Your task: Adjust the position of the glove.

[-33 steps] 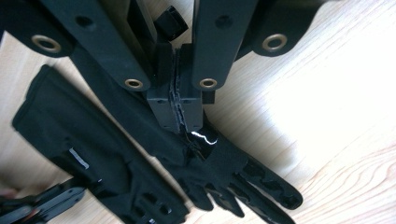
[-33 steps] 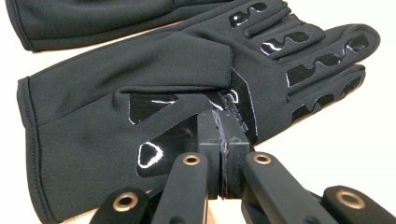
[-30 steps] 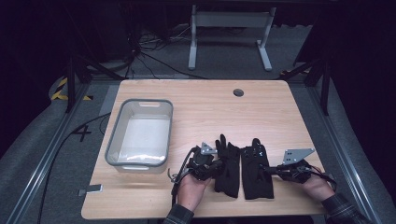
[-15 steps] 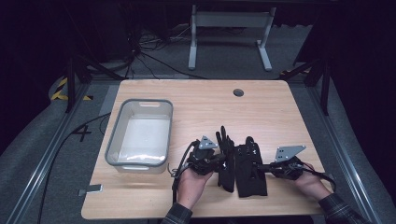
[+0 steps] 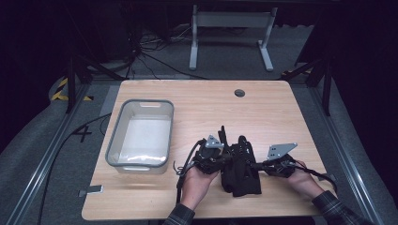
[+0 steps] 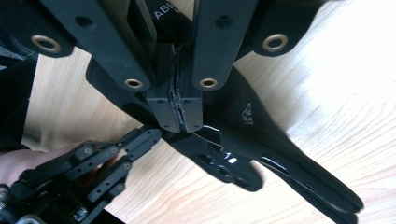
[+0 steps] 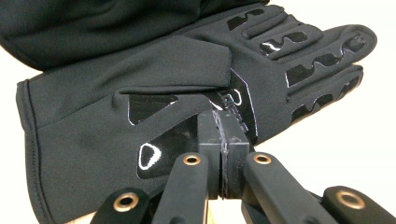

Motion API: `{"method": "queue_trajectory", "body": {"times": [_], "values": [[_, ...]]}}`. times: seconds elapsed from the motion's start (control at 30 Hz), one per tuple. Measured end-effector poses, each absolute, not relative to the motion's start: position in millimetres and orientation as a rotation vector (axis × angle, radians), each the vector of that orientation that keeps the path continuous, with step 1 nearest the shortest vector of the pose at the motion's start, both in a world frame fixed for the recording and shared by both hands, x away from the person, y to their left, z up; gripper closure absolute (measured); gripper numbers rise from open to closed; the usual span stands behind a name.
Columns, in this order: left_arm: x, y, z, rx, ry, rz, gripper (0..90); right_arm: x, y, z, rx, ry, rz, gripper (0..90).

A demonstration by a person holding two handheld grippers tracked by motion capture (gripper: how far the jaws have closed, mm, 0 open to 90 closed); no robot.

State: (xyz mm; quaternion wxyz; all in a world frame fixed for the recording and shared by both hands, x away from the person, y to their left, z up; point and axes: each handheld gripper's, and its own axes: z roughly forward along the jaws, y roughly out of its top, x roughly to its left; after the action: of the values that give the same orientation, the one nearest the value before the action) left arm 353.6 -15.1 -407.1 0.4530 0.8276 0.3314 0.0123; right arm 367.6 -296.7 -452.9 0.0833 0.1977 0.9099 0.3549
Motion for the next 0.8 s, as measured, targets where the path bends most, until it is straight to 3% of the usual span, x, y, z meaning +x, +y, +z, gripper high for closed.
{"method": "queue_trajectory", "body": {"times": [0.8], "values": [[372,-72,-424,2.131,0.733,-0.07,87.4,366,-289,-452,0.564,2.731,1.058,90.0]]}}
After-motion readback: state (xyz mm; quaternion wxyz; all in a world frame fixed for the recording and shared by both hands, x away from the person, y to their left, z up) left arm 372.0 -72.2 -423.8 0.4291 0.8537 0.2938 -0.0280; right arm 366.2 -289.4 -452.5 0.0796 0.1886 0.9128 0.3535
